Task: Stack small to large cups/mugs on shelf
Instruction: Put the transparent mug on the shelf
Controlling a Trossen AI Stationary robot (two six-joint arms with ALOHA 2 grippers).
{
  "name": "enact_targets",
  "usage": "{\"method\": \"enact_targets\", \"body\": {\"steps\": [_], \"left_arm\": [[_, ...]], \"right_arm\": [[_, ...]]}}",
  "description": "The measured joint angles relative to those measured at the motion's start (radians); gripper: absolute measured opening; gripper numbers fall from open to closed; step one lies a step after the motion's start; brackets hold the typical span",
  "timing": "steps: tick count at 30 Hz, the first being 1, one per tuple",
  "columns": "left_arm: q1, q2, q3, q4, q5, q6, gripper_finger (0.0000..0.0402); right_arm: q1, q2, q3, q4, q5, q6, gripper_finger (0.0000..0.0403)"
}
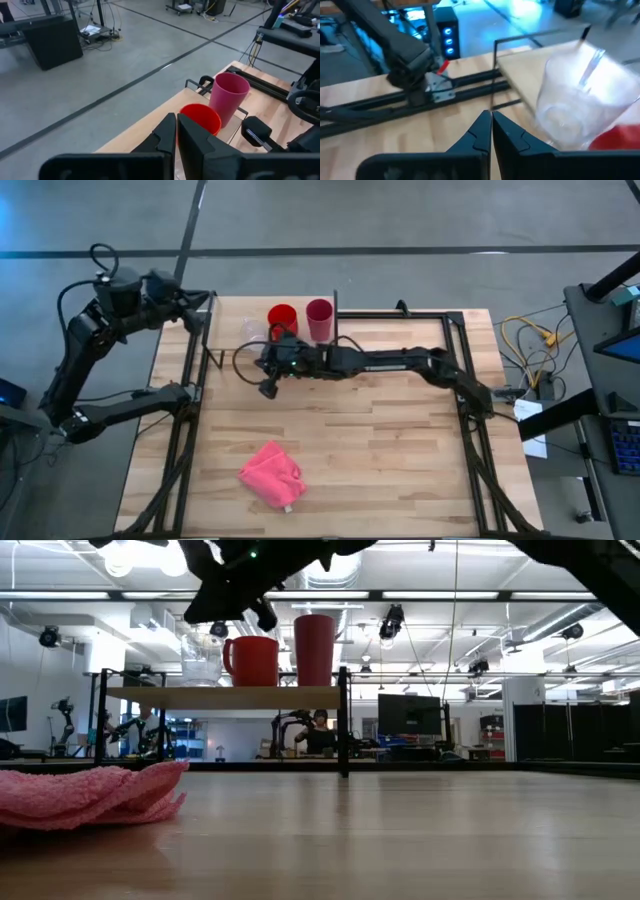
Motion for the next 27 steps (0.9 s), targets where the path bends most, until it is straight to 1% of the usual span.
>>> {"method": "enact_targets", "body": {"steps": [4, 6, 9, 12, 17, 27], "left_arm": [[0.000, -0.012, 0.000, -0.005, -0.013, 0.002, 0.0000], [0.000, -0.020, 0.000, -0.004, -0.023, 0.028, 0.0000], [0.000, -0.030, 0.000, -0.005, -0.030, 0.070, 0.0000], [-0.001, -0.035, 0.000, -0.005, -0.066, 0.071, 0.0000], [-0.001, -0.034, 0.000, -0.005, -0.097, 0.072, 0.0000], [-0.001, -0.031, 0.000, -0.005, -0.098, 0.075, 0.0000]], "right_arm": [[0.001, 0.049, 0.073, -0.025, 0.038, -0.054, 0.0008], [0.004, 0.074, 0.107, -0.039, 0.060, -0.079, 0.0008], [0.005, 0.087, 0.146, -0.088, 0.134, -0.105, 0.0008], [0.005, 0.087, 0.173, -0.149, 0.203, -0.106, 0.0008], [-0.002, 0.093, 0.175, -0.132, 0.212, -0.135, 0.0008], [-0.027, 0.092, 0.172, -0.129, 0.214, -0.145, 0.0008]]}}
